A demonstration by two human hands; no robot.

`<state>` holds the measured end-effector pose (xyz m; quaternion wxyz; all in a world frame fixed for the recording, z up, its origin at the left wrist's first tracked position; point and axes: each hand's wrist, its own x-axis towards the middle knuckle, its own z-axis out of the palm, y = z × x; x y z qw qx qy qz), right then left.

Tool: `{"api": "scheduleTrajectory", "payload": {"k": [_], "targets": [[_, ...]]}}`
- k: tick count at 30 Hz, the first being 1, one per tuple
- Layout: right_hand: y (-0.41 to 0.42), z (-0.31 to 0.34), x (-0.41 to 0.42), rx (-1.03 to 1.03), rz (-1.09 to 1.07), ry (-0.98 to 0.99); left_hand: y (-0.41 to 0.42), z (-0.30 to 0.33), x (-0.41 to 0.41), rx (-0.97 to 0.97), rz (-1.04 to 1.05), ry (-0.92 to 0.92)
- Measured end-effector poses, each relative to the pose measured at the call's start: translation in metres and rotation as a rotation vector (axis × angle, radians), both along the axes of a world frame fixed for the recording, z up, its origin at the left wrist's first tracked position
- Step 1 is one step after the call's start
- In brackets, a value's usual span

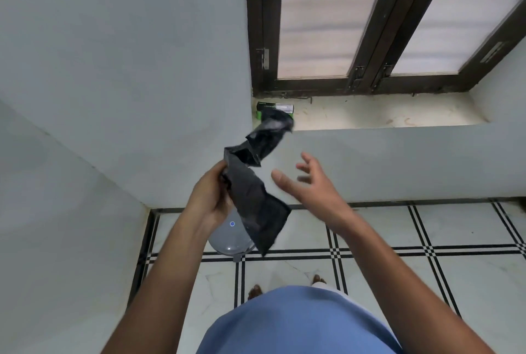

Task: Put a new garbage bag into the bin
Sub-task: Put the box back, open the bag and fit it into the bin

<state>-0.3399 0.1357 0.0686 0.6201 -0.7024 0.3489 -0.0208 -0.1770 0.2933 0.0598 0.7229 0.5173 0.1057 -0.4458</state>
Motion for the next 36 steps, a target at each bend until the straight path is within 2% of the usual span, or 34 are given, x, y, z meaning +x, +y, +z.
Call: {"api": "scheduleTrajectory", "payload": {"k": [3, 7, 8, 12, 14, 15, 16, 17, 18, 19, 20, 22, 23, 25, 29, 32, 34, 36], "targets": [[0.024, -0.009, -0.009, 0.195, 0.208, 0.02, -0.01, 0.001, 0.001, 0.162, 0.154, -0.039], [0.03, -0.009, -0.018, 0.586, 0.195, -0.241, -0.01, -0.003, 0.002, 0.317, 0.334, -0.111], [0.032, -0.008, -0.019, 0.594, 0.191, -0.279, -0.011, -0.006, 0.002, 0.321, 0.362, -0.103], [0.031, -0.016, -0.014, 0.291, -0.066, -0.245, -0.008, -0.013, 0.008, 0.26, 0.4, -0.004], [0.026, -0.015, -0.011, 0.286, -0.197, -0.251, -0.004, -0.011, 0.012, 0.173, 0.327, 0.06], [0.021, -0.014, -0.008, 0.282, -0.252, -0.256, -0.002, -0.01, 0.012, 0.224, 0.293, 0.047], [0.018, -0.011, -0.006, 0.271, -0.3, -0.261, 0.0, -0.008, 0.01, 0.351, 0.299, -0.016], [0.014, -0.009, -0.004, 0.251, -0.341, -0.262, 0.002, -0.005, 0.006, 0.486, 0.342, -0.176], [0.011, -0.008, -0.001, 0.224, -0.367, -0.26, 0.003, 0.002, -0.002, 0.534, 0.363, -0.403], [0.009, -0.005, 0.002, 0.196, -0.377, -0.252, 0.003, 0.013, -0.011, 0.484, 0.297, -0.628], [0.009, -0.003, 0.004, 0.174, -0.385, -0.243, 0.002, 0.026, -0.02, 0.401, 0.102, -0.762], [0.009, 0.002, 0.009, 0.191, -0.388, -0.243, 0.0, 0.043, -0.032, 0.339, -0.367, -0.808], [0.008, 0.004, 0.011, 0.225, -0.385, -0.249, -0.001, 0.044, -0.034, 0.352, -0.488, -0.814], [0.007, 0.006, 0.015, 0.231, -0.355, -0.237, -0.002, 0.04, -0.031, 0.34, -0.461, -0.751], [0.005, -0.005, 0.016, 0.157, -0.345, -0.198, 0.003, 0.024, -0.021, 0.078, -0.162, -0.241], [0.006, -0.011, 0.017, 0.224, -0.371, -0.211, 0.003, 0.013, -0.022, -0.036, 0.005, -0.001], [0.006, -0.014, 0.017, 0.243, -0.364, -0.194, 0.0, 0.01, -0.027, -0.088, 0.079, 0.089], [0.004, -0.014, 0.016, 0.159, -0.332, -0.115, -0.003, 0.009, -0.029, -0.103, 0.119, 0.078]]}}
